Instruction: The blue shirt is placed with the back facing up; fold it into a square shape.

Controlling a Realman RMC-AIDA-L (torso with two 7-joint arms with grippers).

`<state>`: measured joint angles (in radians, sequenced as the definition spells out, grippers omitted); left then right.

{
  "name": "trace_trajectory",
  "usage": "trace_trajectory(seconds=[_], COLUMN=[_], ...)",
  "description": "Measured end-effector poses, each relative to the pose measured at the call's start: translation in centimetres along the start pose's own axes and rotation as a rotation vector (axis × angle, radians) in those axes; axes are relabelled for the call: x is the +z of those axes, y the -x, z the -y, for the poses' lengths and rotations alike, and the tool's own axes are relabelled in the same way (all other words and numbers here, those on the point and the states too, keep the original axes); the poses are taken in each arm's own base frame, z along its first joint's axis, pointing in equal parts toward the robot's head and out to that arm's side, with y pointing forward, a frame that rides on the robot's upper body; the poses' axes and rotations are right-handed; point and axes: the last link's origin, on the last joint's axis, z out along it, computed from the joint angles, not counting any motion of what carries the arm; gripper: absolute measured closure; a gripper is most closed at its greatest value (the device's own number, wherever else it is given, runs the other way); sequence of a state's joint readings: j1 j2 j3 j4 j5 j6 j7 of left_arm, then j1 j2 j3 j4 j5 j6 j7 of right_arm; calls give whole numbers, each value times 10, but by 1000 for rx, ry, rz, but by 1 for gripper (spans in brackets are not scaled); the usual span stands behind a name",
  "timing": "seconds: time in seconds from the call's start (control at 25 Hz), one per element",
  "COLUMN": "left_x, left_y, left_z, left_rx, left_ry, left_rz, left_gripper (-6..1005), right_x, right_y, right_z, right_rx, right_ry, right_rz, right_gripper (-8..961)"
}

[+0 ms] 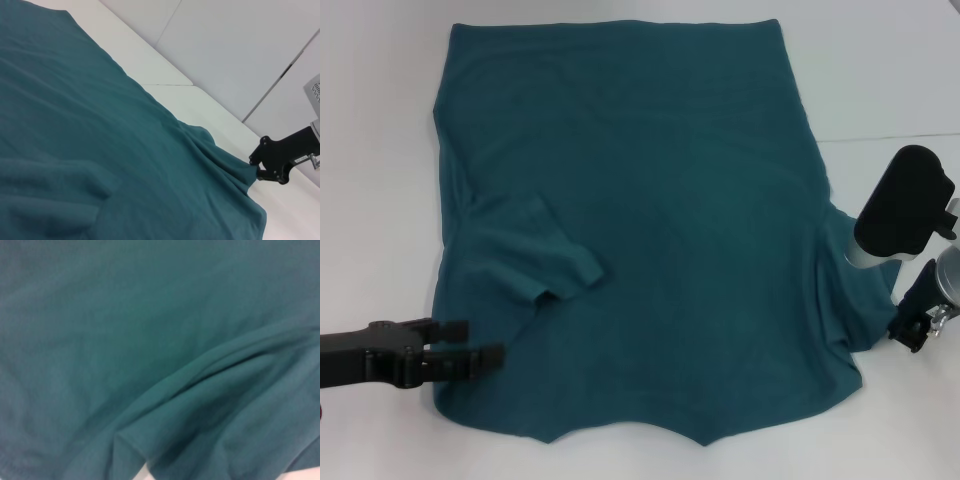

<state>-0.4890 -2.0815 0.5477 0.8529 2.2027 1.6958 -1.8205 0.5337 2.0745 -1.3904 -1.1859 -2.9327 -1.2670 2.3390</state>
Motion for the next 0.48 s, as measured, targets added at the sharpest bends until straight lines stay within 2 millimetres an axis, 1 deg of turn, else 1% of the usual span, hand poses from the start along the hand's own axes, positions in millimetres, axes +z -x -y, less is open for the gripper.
trace_trajectory(seconds=[0.12, 0.28, 0.48], left_x=[0, -1, -2], left_y=[0, 1, 2], left_z=[0, 1, 1], left_rx=[1, 2, 0], left_ry=[-3, -5, -8], left_rz=[-2, -5, -6], left_gripper=[61, 61, 61], right_x=[-5, -22, -49], right_y=[4, 15, 36], right_z=[2, 6, 3], right_rx=[5, -4, -66], right_ry=[-21, -62, -115], right_rz=[26, 80, 150], right_gripper=[824, 904, 926])
